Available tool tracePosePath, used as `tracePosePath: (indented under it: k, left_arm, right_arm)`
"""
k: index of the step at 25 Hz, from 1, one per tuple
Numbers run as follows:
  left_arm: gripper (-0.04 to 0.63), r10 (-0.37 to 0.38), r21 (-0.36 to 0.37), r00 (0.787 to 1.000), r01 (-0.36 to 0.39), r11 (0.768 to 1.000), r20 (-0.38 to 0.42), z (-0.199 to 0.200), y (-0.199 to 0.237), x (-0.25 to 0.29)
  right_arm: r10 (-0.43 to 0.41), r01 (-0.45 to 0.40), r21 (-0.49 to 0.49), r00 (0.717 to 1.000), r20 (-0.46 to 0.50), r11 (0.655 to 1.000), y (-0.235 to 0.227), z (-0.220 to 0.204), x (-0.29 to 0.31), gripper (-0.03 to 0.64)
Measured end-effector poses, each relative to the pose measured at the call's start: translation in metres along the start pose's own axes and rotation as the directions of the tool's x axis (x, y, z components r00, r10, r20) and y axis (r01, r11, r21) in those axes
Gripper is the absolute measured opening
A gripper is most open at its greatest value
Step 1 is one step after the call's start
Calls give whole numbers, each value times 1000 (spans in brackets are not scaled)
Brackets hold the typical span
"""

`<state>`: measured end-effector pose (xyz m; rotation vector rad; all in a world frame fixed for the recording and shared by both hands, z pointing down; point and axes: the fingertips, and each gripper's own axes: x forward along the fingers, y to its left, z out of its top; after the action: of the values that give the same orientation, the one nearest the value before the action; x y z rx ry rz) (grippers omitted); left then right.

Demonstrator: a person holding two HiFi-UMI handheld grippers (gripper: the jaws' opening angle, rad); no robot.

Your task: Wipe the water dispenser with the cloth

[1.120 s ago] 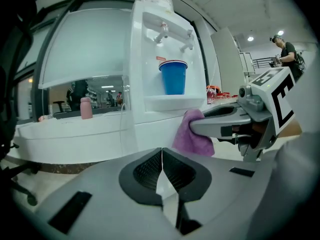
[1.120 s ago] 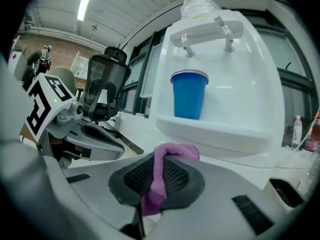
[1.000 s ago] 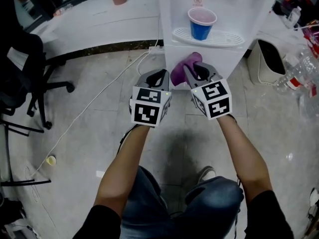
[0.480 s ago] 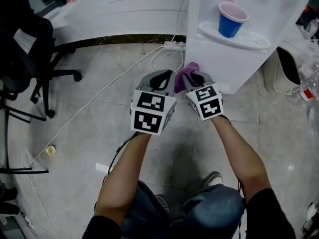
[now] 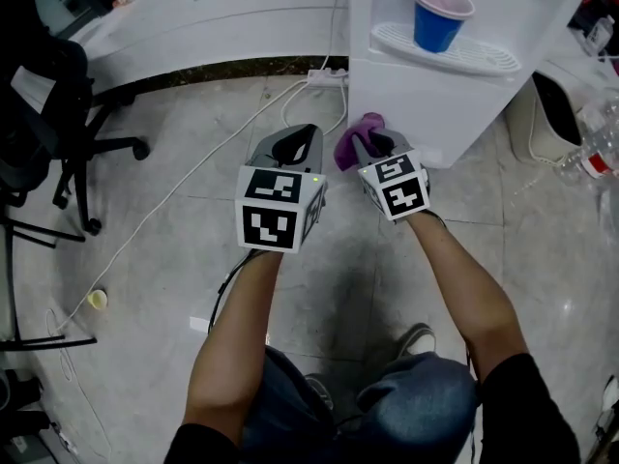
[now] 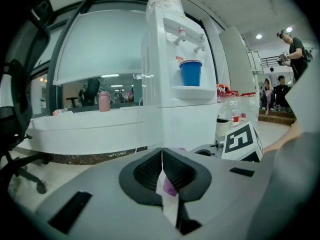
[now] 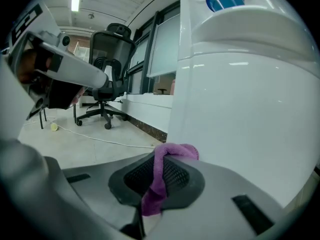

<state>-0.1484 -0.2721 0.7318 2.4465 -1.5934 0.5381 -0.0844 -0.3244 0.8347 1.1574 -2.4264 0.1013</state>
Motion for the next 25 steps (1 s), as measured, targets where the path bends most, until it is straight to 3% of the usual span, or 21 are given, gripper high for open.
tracePosePath:
  k: [25]
  left_arm:
    - [26,-176,19,984,176,984,-12,7,-108,67]
  right_arm:
    - [-207,210,18,973,-98,978,-125,-70,-96,32]
